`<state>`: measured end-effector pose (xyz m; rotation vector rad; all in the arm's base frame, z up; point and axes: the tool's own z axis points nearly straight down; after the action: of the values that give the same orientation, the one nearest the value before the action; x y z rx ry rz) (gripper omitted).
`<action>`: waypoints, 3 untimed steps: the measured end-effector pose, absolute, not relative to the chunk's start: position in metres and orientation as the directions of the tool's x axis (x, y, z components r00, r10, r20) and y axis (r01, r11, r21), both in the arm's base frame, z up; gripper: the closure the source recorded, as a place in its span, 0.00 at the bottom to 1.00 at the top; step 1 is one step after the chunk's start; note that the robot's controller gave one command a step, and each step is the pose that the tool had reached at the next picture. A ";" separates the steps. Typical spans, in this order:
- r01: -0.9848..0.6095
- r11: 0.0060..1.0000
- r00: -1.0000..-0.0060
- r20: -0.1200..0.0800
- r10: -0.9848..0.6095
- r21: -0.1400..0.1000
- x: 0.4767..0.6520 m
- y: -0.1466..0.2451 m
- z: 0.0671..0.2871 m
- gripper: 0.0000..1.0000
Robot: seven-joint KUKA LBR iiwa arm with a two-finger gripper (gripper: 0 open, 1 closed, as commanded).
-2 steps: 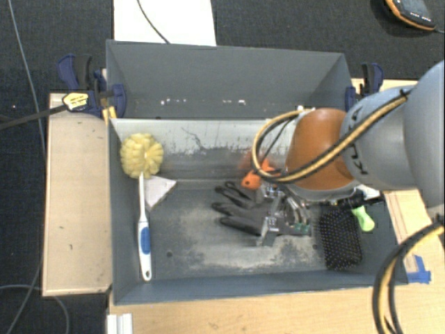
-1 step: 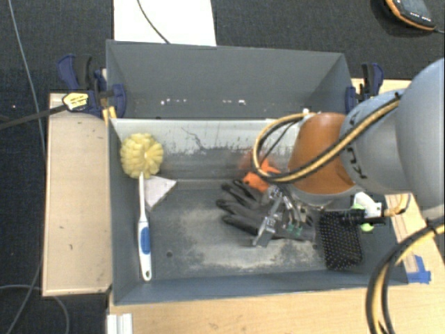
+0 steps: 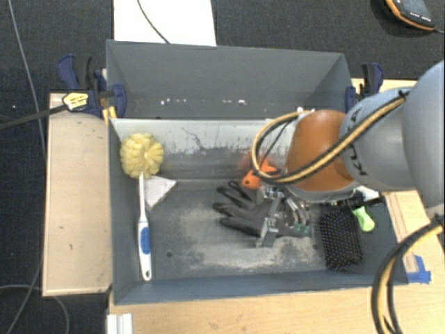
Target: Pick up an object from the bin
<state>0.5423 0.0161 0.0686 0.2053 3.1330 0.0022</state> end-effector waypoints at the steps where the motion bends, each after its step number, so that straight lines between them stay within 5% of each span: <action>1: 0.361 0.932 -0.932 0.000 0.361 0.002 0.535 0.013 0.071 0.00; 2: 0.133 0.991 -0.991 -0.007 0.133 0.002 0.543 0.016 0.070 1.00; 3: 0.133 0.991 -0.991 -0.007 0.133 0.002 0.543 0.016 0.070 1.00</action>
Offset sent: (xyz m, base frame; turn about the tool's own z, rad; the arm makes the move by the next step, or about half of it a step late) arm 0.0001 0.0001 0.0000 0.0005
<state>0.5435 0.0157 0.0698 0.2086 3.1275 0.0021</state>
